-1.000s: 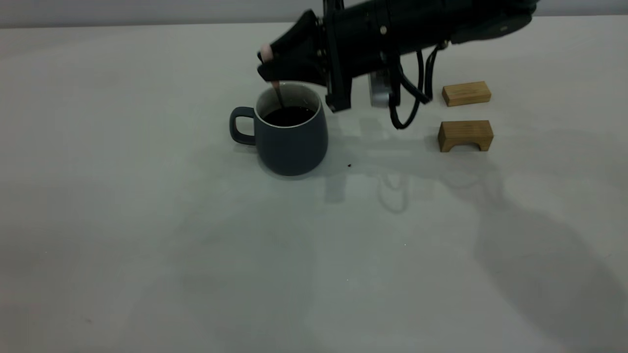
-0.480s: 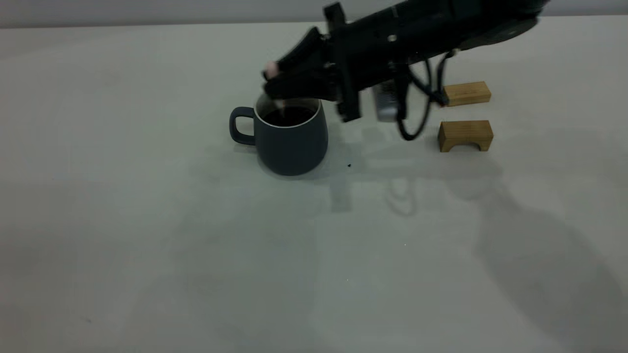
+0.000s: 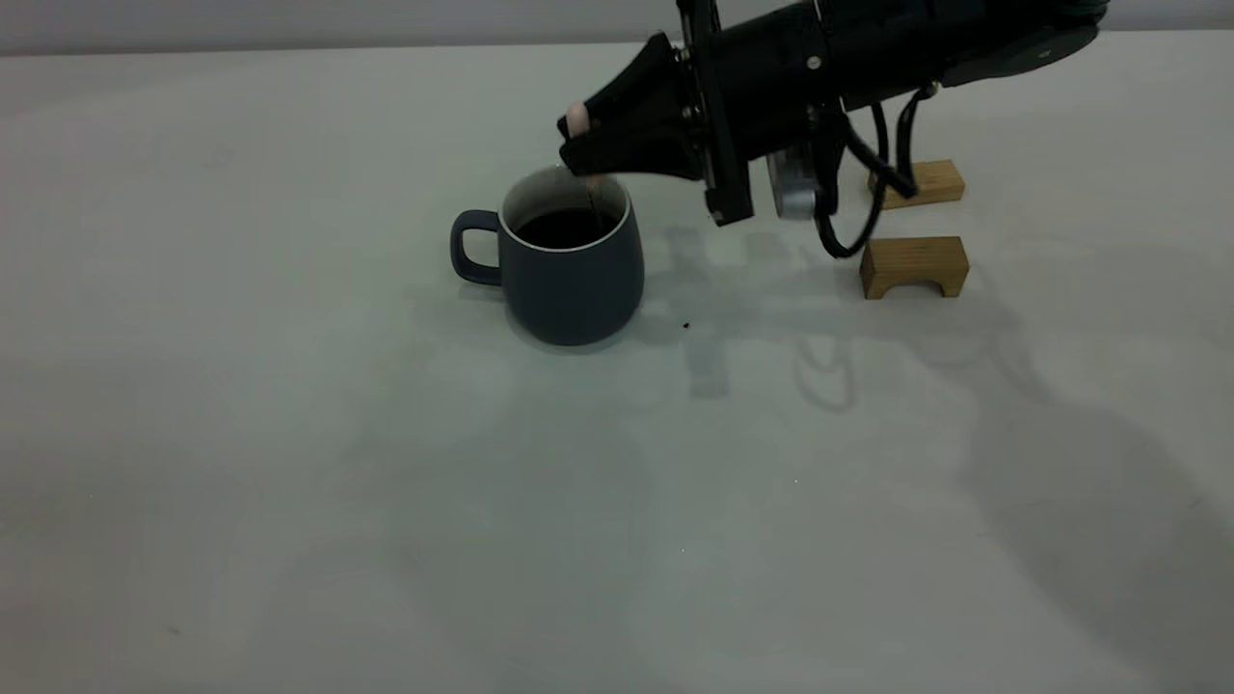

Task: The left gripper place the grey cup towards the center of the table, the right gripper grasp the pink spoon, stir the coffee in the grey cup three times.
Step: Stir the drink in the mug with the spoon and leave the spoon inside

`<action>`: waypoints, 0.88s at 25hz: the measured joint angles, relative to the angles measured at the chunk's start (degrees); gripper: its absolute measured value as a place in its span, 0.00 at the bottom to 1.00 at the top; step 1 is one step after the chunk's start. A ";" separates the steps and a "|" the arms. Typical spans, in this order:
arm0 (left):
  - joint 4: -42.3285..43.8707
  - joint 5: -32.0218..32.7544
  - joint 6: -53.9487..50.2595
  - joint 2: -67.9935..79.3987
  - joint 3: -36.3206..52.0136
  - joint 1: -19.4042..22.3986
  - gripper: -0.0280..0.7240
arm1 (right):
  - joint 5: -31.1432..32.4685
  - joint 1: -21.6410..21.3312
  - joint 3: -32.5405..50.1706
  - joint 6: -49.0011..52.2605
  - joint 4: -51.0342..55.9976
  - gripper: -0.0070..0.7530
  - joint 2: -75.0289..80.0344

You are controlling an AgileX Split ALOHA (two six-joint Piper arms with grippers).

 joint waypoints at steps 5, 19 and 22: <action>0.00 0.00 0.00 0.00 0.00 0.00 0.80 | -0.21 2.22 0.00 -5.52 4.23 0.18 0.00; 0.00 0.00 0.00 0.00 0.00 0.00 0.80 | 1.37 1.18 0.00 -5.05 1.95 0.18 0.95; 0.00 0.00 0.00 0.00 0.00 0.00 0.80 | -0.28 1.96 0.00 -10.67 3.98 0.18 0.97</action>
